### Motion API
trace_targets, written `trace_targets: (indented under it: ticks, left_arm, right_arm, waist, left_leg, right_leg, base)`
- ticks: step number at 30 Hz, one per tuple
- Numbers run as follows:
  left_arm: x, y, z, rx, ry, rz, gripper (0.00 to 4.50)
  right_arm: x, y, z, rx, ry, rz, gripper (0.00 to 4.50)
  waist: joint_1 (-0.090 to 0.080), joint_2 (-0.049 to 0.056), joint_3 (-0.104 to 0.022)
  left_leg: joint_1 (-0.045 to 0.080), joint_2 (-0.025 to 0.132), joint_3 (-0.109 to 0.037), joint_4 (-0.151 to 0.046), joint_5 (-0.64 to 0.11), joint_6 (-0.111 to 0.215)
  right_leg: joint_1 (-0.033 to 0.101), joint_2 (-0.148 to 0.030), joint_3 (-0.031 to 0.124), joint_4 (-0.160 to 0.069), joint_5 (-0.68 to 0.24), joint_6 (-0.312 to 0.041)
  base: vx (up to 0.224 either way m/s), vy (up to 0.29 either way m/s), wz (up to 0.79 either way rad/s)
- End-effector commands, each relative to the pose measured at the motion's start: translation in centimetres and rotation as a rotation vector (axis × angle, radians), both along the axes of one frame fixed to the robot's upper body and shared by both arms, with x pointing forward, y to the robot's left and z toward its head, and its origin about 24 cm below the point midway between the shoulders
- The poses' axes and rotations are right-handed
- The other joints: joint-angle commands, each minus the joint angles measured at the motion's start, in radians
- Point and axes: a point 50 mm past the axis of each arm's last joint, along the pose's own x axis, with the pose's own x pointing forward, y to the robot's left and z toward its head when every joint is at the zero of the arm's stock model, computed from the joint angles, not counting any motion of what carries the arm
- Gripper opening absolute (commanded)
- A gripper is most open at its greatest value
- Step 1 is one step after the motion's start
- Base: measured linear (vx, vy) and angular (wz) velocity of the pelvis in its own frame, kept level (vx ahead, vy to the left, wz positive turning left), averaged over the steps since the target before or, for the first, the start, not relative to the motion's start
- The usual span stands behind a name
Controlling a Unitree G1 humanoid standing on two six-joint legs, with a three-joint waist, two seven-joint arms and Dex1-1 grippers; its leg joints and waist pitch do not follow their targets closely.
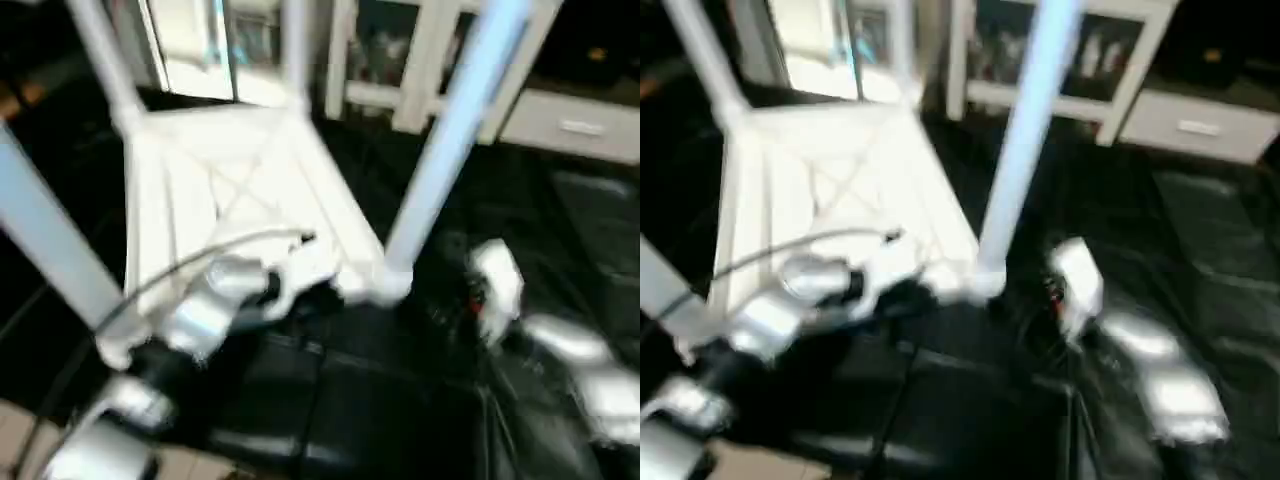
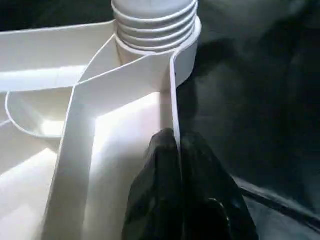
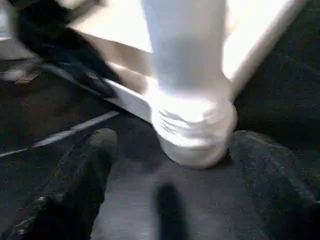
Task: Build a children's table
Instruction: Rotate leg to tighten
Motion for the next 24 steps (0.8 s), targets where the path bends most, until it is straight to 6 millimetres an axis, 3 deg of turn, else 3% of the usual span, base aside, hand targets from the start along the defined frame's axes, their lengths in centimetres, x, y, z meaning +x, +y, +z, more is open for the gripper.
trace_targets:
  ticks: [1,3,4,7,13,16,22,24]
  left_arm:
    - [-1.4,-1.5,-0.7,-0.016,0.050,-0.112,0.00]
    - [-1.5,-1.5,-0.6,-0.019,0.046,-0.124,0.00]
    - [-1.5,-1.5,-0.5,-0.020,0.046,-0.128,0.00]
    - [-1.7,-1.5,-0.5,-0.021,0.048,-0.137,0.00]
    - [-2.0,-1.4,-0.4,-0.020,0.058,-0.151,0.00]
    - [-2.0,-1.3,-0.5,-0.014,0.059,-0.152,0.00]
    - [-2.1,-1.1,-0.5,-0.004,0.061,-0.154,0.00]
    - [-2.1,-1.1,-0.5,-0.002,0.059,-0.153,0.00]
  right_arm:
    - [0.1,0.9,0.7,0.008,-0.009,0.091,4.29]
    - [0.4,0.8,0.8,-0.007,-0.019,0.099,4.45]
    - [0.5,0.8,0.8,-0.014,-0.024,0.100,4.45]
    - [0.8,0.9,0.9,-0.035,-0.044,0.103,4.45]
    - [1.3,1.3,0.9,-0.071,-0.071,0.139,4.45]
    - [1.8,1.3,1.0,-0.067,-0.085,0.138,4.45]
    - [1.9,1.8,0.9,-0.063,-0.106,0.163,4.45]
    - [1.9,1.8,0.9,-0.067,-0.105,0.171,4.20]
  waist:
    - [-0.003,-0.010,-0.056]
    - [-0.003,-0.015,-0.053]
    - [-0.003,-0.011,-0.053]
    - [-0.003,-0.016,-0.054]
    - [0.001,-0.019,-0.062]
    - [0.002,-0.017,-0.062]
    - [0.005,-0.016,-0.062]
    - [0.005,-0.017,-0.062]
  left_leg:
    - [0.014,0.068,-0.022,-0.061,-0.037,0.135]
    - [0.017,0.069,-0.023,-0.065,-0.079,0.103]
    - [0.018,0.068,-0.024,-0.066,-0.094,0.087]
    - [0.017,0.067,-0.024,-0.066,-0.094,0.068]
    - [0.016,0.063,-0.022,-0.056,-0.002,0.110]
    - [0.016,0.063,-0.021,-0.055,-0.002,0.119]
    - [0.018,0.065,-0.022,-0.056,-0.024,0.105]
    - [0.017,0.064,-0.022,-0.055,-0.025,0.104]
  right_leg:
    - [0.048,-0.076,0.043,-0.049,0.063,-0.296]
    - [0.046,-0.077,0.043,-0.056,-0.025,-0.284]
    - [0.045,-0.077,0.043,-0.059,-0.058,-0.278]
    - [0.045,-0.078,0.045,-0.059,-0.073,-0.260]
    - [0.047,-0.075,0.044,-0.042,0.062,-0.281]
    - [0.046,-0.075,0.042,-0.042,0.060,-0.289]
    - [0.047,-0.074,0.042,-0.042,0.035,-0.286]
    - [0.047,-0.074,0.042,-0.042,0.037,-0.285]
  base:
    - [0.000,0.000,0.00]
    - [0.000,0.000,0.00]
    - [0.000,0.000,0.00]
    - [0.000,0.000,0.00]
    - [0.000,0.000,0.00]
    - [0.000,0.000,0.00]
    - [0.000,0.000,0.00]
    - [0.000,0.000,0.00]
